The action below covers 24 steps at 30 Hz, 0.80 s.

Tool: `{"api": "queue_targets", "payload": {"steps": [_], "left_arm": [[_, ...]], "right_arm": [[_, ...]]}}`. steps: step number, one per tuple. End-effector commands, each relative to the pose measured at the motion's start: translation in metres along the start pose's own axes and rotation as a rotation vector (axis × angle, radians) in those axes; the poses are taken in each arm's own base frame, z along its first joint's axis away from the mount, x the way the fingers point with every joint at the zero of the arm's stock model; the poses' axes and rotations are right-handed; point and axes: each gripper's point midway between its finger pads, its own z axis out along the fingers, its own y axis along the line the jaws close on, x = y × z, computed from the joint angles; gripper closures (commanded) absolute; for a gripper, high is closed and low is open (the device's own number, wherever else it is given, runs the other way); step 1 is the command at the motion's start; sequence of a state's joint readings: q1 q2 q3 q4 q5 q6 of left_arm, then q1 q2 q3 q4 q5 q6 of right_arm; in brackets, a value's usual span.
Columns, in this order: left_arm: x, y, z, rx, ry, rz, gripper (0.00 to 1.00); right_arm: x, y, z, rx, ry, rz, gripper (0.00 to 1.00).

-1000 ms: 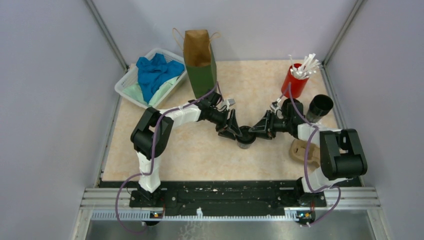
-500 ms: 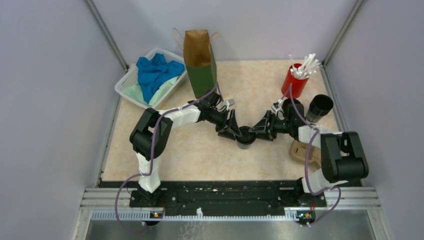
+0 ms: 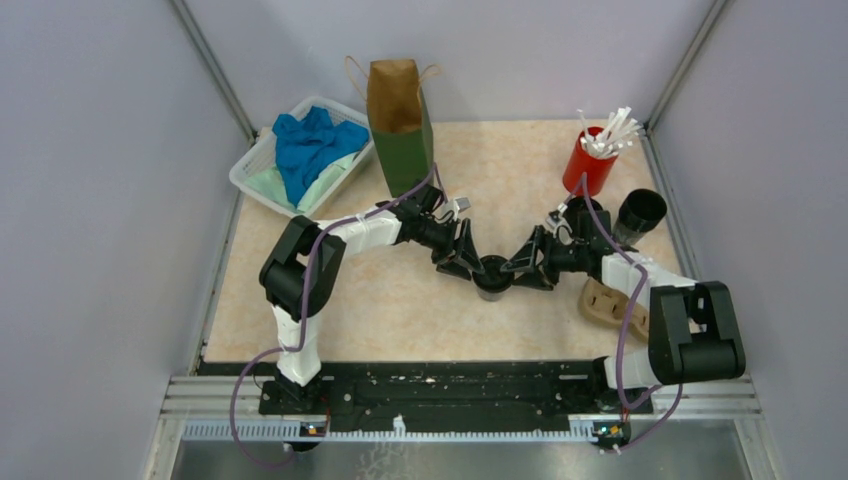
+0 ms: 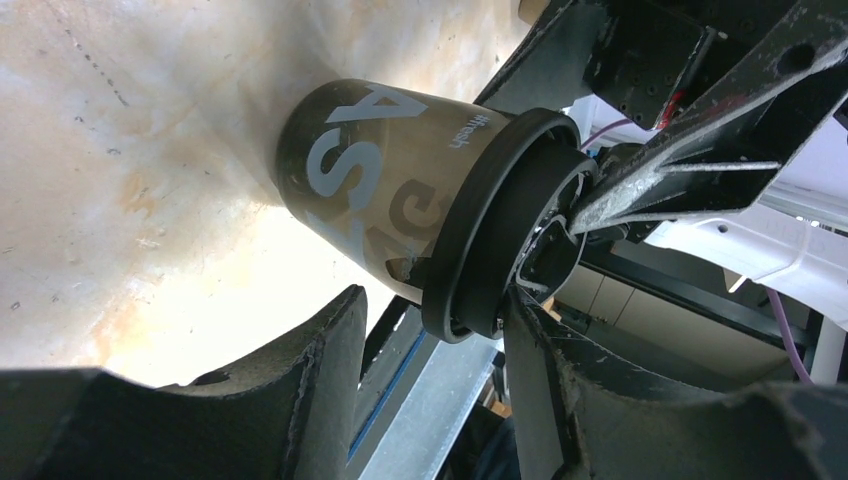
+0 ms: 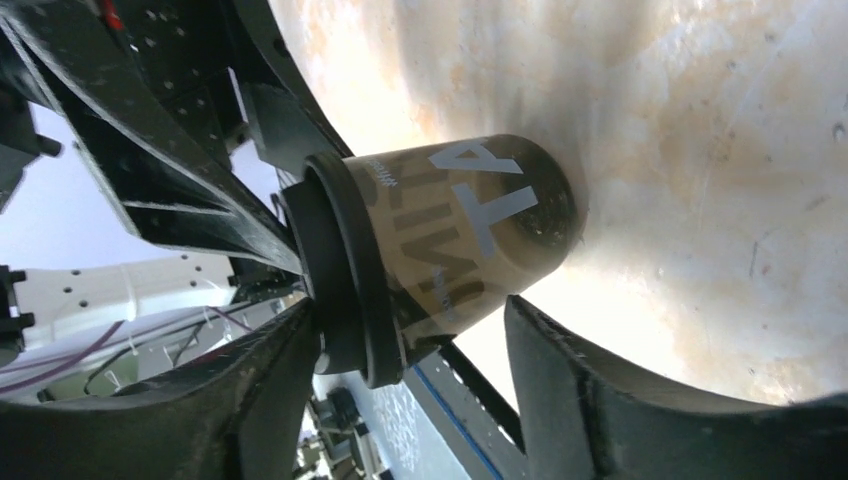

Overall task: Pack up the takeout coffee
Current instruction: Close the cup lid on the coffee cup.

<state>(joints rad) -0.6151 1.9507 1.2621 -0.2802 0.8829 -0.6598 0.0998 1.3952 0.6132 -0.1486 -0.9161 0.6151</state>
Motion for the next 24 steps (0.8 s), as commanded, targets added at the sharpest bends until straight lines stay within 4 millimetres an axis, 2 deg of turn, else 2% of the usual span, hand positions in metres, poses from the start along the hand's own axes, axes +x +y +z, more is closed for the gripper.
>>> {"api": "queue_targets", "payload": {"steps": [1, 6, 11, 16, 21, 24], "left_arm": [[0.021, 0.106, 0.013, -0.373, 0.0, -0.1, 0.43], [0.022, 0.103, 0.015, -0.372, 0.002, -0.097, 0.43], [0.021, 0.101, 0.017, -0.373, 0.005, -0.091, 0.43], [0.019, 0.099, 0.018, -0.372, 0.005, -0.09, 0.43], [0.019, 0.098, 0.02, -0.37, 0.01, -0.088, 0.43], [0.018, 0.098, 0.021, -0.371, 0.011, -0.086, 0.44]], "right_arm": [[0.013, -0.002, 0.0, 0.015, 0.032, 0.015, 0.3], [0.022, -0.002, -0.001, 0.012, 0.077, 0.065, 0.28], [0.028, 0.008, -0.007, 0.006, 0.135, 0.09, 0.24], [0.022, 0.026, -0.011, -0.034, 0.151, 0.083, 0.23], [0.022, 0.035, -0.007, -0.075, 0.17, 0.104, 0.25], [0.024, 0.033, -0.004, -0.078, 0.185, 0.117, 0.31]]}}
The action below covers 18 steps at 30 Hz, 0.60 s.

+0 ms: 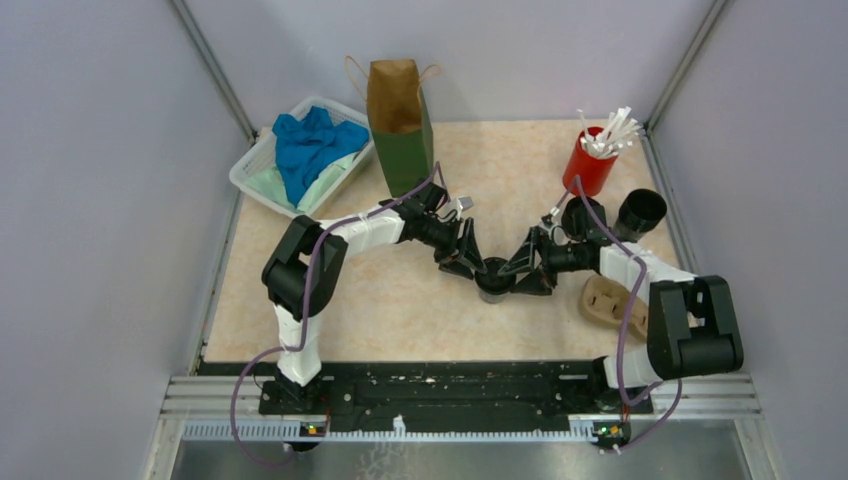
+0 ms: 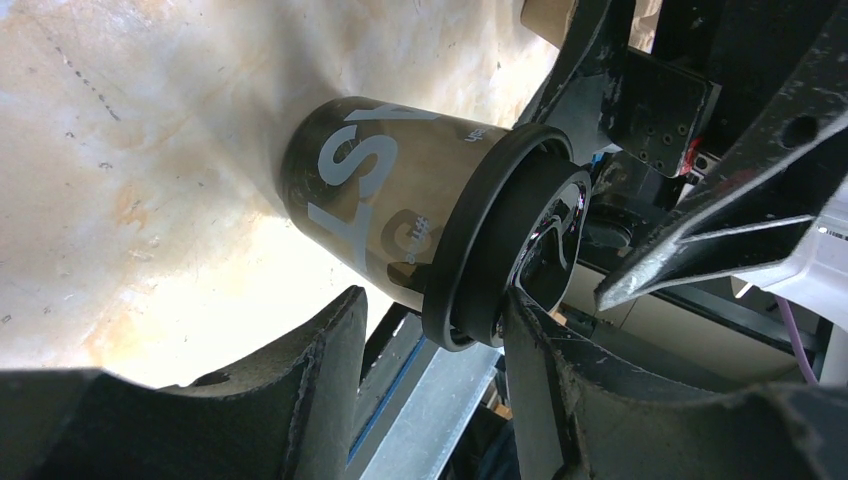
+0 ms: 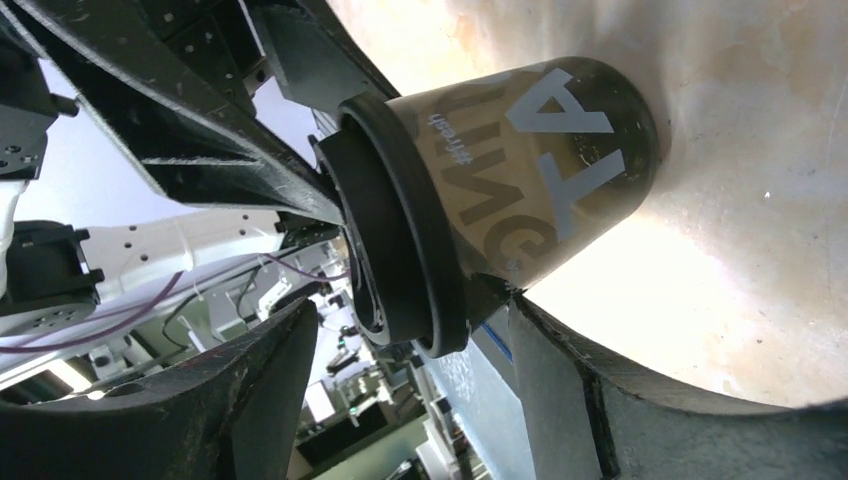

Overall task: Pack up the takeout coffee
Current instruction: Close the cup lid on the coffee cup.

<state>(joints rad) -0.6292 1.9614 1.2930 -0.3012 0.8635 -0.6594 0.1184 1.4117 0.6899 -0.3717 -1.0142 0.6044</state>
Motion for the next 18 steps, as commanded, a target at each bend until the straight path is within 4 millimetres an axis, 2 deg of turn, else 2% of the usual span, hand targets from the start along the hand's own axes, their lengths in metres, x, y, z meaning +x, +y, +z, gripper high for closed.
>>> {"api": "queue_targets", "payload": {"steps": [1, 6, 12, 15, 18], "left_arm": [[0.021, 0.101, 0.018, -0.358, 0.012, -0.093, 0.44], [0.02, 0.102, 0.019, -0.362, 0.011, -0.097, 0.44], [0.02, 0.101, 0.019, -0.364, 0.011, -0.099, 0.43], [0.021, 0.101, 0.019, -0.366, 0.01, -0.099, 0.44], [0.021, 0.101, 0.02, -0.364, 0.012, -0.102, 0.44]], "right_arm": [[0.0, 0.013, 0.005, -0.048, 0.037, -0.002, 0.33], [-0.003, 0.012, 0.008, -0.058, 0.029, 0.026, 0.45], [-0.001, 0.004, 0.011, -0.029, 0.022, 0.098, 0.44], [0.003, 0.01, 0.007, -0.032, 0.025, 0.119, 0.38], [0.005, 0.015, 0.005, -0.013, 0.022, 0.147, 0.37]]}}
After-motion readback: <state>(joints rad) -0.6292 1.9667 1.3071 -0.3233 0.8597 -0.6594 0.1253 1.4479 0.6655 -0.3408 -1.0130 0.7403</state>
